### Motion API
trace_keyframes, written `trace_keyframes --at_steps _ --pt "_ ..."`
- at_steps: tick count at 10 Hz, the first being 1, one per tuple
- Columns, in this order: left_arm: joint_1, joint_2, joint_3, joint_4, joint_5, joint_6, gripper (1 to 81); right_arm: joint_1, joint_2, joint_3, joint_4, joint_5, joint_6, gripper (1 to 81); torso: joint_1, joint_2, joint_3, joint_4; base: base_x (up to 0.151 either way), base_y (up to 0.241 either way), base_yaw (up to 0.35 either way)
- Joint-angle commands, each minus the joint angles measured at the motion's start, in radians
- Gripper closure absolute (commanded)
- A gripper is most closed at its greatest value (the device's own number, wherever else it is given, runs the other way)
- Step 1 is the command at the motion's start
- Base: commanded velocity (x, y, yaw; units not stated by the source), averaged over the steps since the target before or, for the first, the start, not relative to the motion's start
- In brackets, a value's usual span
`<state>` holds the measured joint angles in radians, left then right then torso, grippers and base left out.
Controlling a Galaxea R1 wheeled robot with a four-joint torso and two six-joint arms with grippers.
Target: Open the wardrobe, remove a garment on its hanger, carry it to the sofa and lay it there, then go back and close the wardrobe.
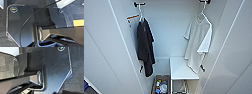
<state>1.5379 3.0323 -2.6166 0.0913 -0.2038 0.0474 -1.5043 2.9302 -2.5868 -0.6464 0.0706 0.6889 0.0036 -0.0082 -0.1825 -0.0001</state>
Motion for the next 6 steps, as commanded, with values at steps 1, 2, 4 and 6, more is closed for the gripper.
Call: trace_keyframes --at_steps 1,2,4,6 --pt "-0.003 0.045 -0.05 0.025 0.1 0.0 1.0 -0.026 0.098 -0.122 -0.041 -0.022 -0.006 1.0 0.0 0.0 0.0 0.0 0.0 0.0 0.0" --pt "-0.003 0.048 -0.053 0.019 0.1 0.0 1.0 -0.029 0.114 -0.14 -0.041 -0.022 -0.006 1.0 0.0 0.0 0.0 0.0 0.0 0.0 0.0" --pt "-0.003 0.05 -0.053 0.019 0.101 0.0 1.0 -0.037 0.121 -0.145 -0.038 -0.022 -0.003 1.0 -0.001 0.0 0.0 0.0 0.0 0.0 0.0" --pt "-0.003 0.05 -0.053 0.021 0.1 0.002 1.0 -0.037 0.118 -0.147 -0.038 -0.029 -0.003 1.0 -0.001 0.0 0.001 0.0 0.0 0.0 0.0"
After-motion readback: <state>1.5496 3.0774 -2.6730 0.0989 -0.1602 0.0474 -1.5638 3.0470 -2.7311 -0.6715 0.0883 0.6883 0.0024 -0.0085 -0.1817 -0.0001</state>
